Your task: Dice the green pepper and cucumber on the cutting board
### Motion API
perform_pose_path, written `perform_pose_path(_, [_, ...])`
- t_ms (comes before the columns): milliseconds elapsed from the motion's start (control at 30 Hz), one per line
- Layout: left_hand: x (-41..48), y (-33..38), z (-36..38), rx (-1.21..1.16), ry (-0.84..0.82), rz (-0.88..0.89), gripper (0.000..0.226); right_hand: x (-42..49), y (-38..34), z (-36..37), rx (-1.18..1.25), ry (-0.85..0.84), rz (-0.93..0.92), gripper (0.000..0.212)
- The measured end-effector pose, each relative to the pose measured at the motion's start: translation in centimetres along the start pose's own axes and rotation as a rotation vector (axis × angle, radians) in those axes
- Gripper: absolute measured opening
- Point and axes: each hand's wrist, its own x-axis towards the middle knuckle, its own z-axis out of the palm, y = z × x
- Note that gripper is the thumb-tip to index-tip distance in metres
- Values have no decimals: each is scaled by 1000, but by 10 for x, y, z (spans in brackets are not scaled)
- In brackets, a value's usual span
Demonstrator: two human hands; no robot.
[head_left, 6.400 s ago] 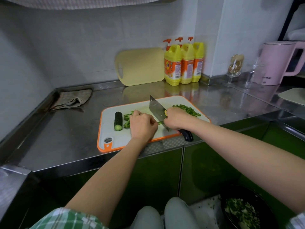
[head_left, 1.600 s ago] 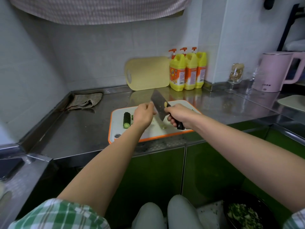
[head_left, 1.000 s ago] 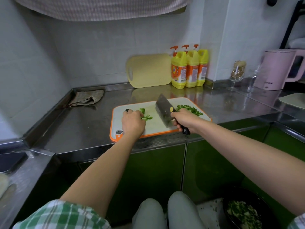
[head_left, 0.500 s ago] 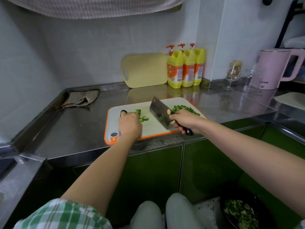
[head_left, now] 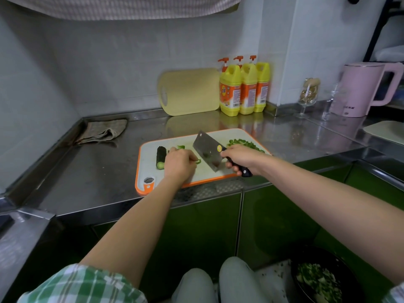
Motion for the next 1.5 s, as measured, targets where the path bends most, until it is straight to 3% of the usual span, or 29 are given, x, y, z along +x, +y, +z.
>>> perform_pose_path(200, [0, -6, 1, -16, 28, -29, 15, 16, 10, -13, -5, 220, 15, 16])
perform_pose_path(367, [1, 2, 1, -125, -1, 1, 9, 12, 4, -9, 9, 147, -27, 20])
perform_pose_path(567, [1, 0, -1, -91, 10, 78, 18, 14, 0, -3, -341, 127, -45, 15])
perform_pose_path(700, [7, -18, -1, 72, 154, 132, 18, 20, -2, -4, -494, 135, 2, 22])
perform_pose_path(867, [16, -21, 8, 365, 72, 94, 35, 22, -4, -1, -497, 129, -6, 26])
perform_pose_path(1033, [22, -22, 15, 337, 156, 86, 27, 24, -1, -3, -485, 133, -21, 24])
perform_pose_path(1167, [26, -16, 18, 403, 93, 112, 32, 24, 1, -3, -501, 145, -38, 21])
perform_pose_path(1367, [27, -17, 17, 276, 63, 115, 25, 24, 0, -3, -521, 143, -44, 24])
perform_pose_path(1500, [30, -16, 15, 70, 38, 78, 15, 22, 2, -4, -518, 147, -50, 24])
